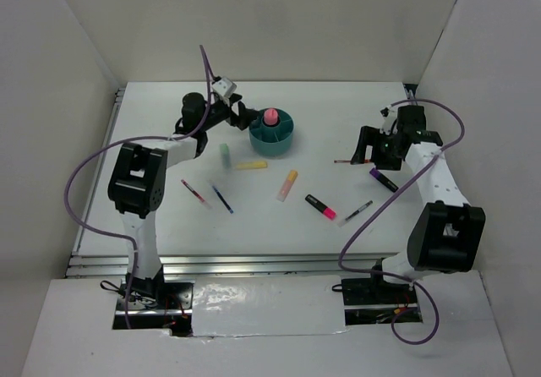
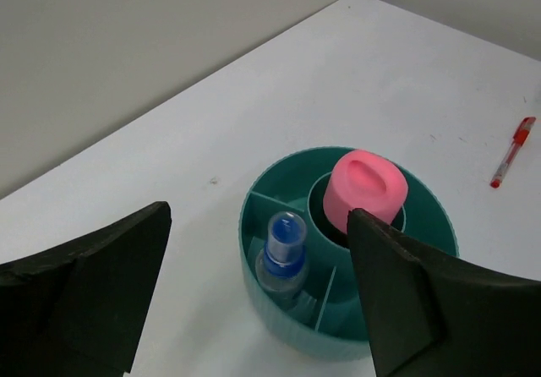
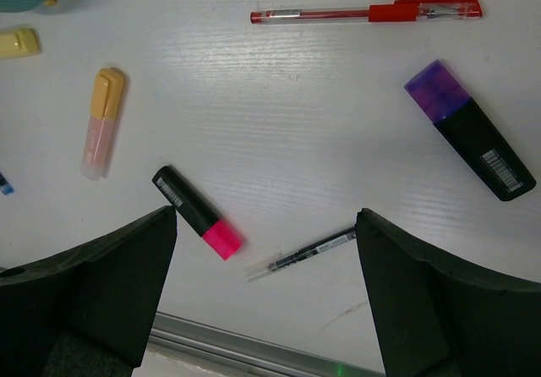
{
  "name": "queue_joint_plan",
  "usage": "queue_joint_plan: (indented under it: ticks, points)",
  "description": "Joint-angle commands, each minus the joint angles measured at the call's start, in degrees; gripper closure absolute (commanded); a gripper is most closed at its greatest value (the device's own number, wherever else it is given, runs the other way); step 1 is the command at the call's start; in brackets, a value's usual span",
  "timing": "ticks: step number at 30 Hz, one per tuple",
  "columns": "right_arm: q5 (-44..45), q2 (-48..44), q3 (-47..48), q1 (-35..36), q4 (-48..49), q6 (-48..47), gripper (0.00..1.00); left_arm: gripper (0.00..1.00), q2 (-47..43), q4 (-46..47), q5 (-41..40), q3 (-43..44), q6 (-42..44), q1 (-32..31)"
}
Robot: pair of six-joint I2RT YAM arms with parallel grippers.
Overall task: Sort the stationery into containers
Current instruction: Place the stationery into the container, then grab a piece of stationery with the right arm
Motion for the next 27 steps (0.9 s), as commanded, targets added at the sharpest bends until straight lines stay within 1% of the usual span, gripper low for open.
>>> queue_joint_plan:
  ticks: [1,3,5,6,7,8,10,11,12,13,14,16,17,19,20,22,23,24,26,27]
  points:
    - [-0.33,-4.03,1.99,-0.49,-0.65,-0.88,0.07,0.01,-8.55,4.87,2.89,-2.13,3.43,1.06]
    - [-0.24,-5.25,2.25,-0.58,-1.26,-1.23,0.07,0.01,-12.75,4.61,2.27,-2.31,2.29,1.59]
    - [0.02,-6.92,2.52,-0.67,-1.7,-1.32,0.08,0.01,-15.67,2.77,0.52,-1.78,-0.87,3.17]
    - [0.72,-7.28,2.52,-0.67,-1.88,-3.23,0.08,0.01,-18.99,0.68,-0.01,-0.65,-1.75,3.78]
    - [1.25,-7.89,2.26,-0.67,-1.97,-3.69,0.07,0.01,-20.59,-6.05,-0.54,0.41,-2.89,5.18]
    - [1.69,-9.11,2.17,-0.67,-2.05,-5.17,0.08,0.01,-23.56,-10.64,0.76,3.38,-3.07,5.89]
    - [1.87,-10.0,1.82,-0.58,-3.54,-7.2,0.08,0.01,-25.78,-23.36,8.29,8.13,2.96,9.3]
    - [1.78,-10.7,1.73,-0.58,-4.24,-8.25,0.08,0.01,-27.97,-38.13,15.64,12.68,7.86,10.19]
    - [1.43,-11.14,1.73,-0.67,-5.82,-10.44,0.08,0.01,-29.03,-46.11,19.02,14.72,19.14,11.86]
    - [1.25,-12.37,1.64,-0.67,-6.79,-11.42,0.08,0.01,-30.26,-55.33,20.36,16.31,24.47,11.96]
    - [1.43,-13.16,1.55,-0.67,-8.02,-12.12,0.08,0.01,-32.88,-67.43,16.03,17.37,30.96,11.79]
    - [2.56,-15.44,1.2,-0.58,-8.9,-13.88,0.08,0.01,-35.89,-74.81,9.68,16.42,33.74,10.56]
    - [2.92,-16.24,0.68,-0.58,-9.61,-14.41,0.08,0.01,-38.86,-79.72,5.39,13.8,35.75,10.55]
    - [3.88,-18.17,0.24,-0.49,-10.31,-15.72,0.08,0.01,-43.6,-82.13,0.28,9.76,36.13,10.55]
    - [4.24,-18.61,-0.11,-0.32,-10.84,-16.17,0.08,0.01,-45.2,-82.49,-5.75,5.21,34.56,10.64]
    - [6.25,-19.84,-1.43,-0.06,-11.02,-17.4,0.08,0.01,-47.66,-84.15,-11.32,1.23,32.62,10.64]
    - [6.87,-20.2,-2.65,0.21,-11.02,-17.75,0.09,0.01,-47.68,-88.16,-15.35,0.86,31.74,10.73]
    - [7.57,-20.72,-3.36,0.3,-10.93,-18.36,0.08,0.01,-47.68,-90.12,-17.48,0.77,31.21,10.64]
    - [9.59,-21.08,-4.94,0.82,-11.02,-19.77,0.09,0.01,-48.29,-91.62,-22.41,-0.62,28.76,10.64]
    - [10.21,-20.82,-5.21,0.91,-11.37,-20.21,0.09,0.01,-49.07,-92.33,-23.04,-1.68,28.48,11.16]
